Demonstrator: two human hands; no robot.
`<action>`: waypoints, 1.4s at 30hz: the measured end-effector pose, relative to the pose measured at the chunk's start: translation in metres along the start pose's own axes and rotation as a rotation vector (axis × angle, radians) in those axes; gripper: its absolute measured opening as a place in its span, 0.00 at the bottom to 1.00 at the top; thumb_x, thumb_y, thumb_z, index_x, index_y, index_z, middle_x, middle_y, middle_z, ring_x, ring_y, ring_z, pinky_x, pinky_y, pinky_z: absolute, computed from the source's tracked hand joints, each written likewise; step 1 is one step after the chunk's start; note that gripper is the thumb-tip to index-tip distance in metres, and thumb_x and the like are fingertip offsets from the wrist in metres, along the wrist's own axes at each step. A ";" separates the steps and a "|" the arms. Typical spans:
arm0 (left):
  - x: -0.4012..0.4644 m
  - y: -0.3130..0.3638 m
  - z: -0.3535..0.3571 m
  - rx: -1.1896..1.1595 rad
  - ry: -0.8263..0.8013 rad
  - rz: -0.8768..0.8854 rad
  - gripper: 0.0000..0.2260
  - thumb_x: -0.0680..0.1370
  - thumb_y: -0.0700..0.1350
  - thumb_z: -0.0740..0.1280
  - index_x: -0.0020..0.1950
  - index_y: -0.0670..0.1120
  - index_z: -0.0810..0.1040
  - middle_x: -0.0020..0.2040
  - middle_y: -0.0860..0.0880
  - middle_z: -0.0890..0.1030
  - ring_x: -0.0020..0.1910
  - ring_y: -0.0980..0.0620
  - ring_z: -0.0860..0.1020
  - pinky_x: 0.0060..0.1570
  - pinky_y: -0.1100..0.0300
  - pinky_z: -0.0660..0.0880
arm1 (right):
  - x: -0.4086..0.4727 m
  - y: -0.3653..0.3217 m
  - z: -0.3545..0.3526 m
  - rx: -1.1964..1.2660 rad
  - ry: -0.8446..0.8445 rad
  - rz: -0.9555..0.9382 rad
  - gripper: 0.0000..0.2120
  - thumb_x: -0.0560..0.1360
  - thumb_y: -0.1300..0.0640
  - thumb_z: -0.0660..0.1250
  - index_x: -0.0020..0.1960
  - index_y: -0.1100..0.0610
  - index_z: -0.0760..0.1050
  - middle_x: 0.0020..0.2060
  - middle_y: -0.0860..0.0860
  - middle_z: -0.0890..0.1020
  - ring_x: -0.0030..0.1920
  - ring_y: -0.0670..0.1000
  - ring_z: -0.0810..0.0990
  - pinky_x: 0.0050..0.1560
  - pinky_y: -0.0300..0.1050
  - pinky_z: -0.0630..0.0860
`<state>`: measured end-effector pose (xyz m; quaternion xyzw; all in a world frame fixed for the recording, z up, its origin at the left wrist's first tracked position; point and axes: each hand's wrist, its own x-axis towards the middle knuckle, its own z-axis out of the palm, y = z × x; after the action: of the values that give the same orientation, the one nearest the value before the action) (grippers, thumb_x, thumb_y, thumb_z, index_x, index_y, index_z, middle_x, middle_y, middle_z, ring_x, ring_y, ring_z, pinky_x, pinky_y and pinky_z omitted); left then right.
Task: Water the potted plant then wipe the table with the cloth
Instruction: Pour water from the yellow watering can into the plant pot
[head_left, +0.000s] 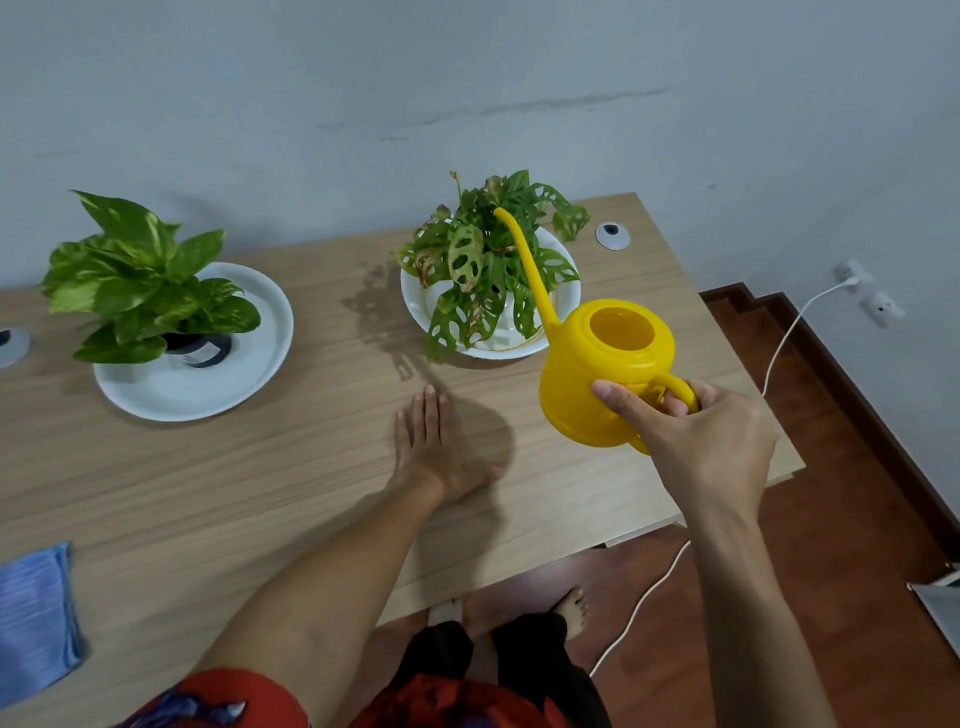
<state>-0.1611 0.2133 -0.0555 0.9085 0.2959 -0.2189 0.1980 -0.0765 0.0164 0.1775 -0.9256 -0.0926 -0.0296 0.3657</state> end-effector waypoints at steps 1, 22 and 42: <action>0.000 0.000 0.001 -0.001 0.004 0.002 0.64 0.64 0.82 0.55 0.77 0.41 0.27 0.76 0.42 0.22 0.74 0.46 0.21 0.73 0.40 0.27 | 0.000 -0.001 0.000 -0.001 0.004 -0.002 0.32 0.58 0.28 0.74 0.27 0.57 0.71 0.20 0.46 0.69 0.24 0.47 0.68 0.27 0.44 0.68; 0.003 -0.002 0.002 -0.035 -0.003 0.040 0.64 0.65 0.82 0.56 0.77 0.40 0.27 0.77 0.41 0.24 0.74 0.44 0.22 0.74 0.38 0.28 | 0.000 -0.012 -0.009 -0.026 0.028 -0.011 0.30 0.57 0.27 0.72 0.29 0.55 0.75 0.22 0.45 0.75 0.25 0.45 0.74 0.29 0.41 0.73; 0.000 -0.003 0.003 -0.037 0.004 0.067 0.63 0.66 0.81 0.56 0.78 0.39 0.28 0.77 0.41 0.25 0.76 0.43 0.24 0.74 0.39 0.28 | -0.007 -0.013 -0.015 -0.012 0.009 -0.024 0.32 0.56 0.26 0.72 0.25 0.54 0.68 0.20 0.48 0.72 0.23 0.47 0.69 0.27 0.43 0.69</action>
<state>-0.1638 0.2144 -0.0593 0.9144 0.2698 -0.2049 0.2214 -0.0854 0.0150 0.1963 -0.9265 -0.1017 -0.0388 0.3601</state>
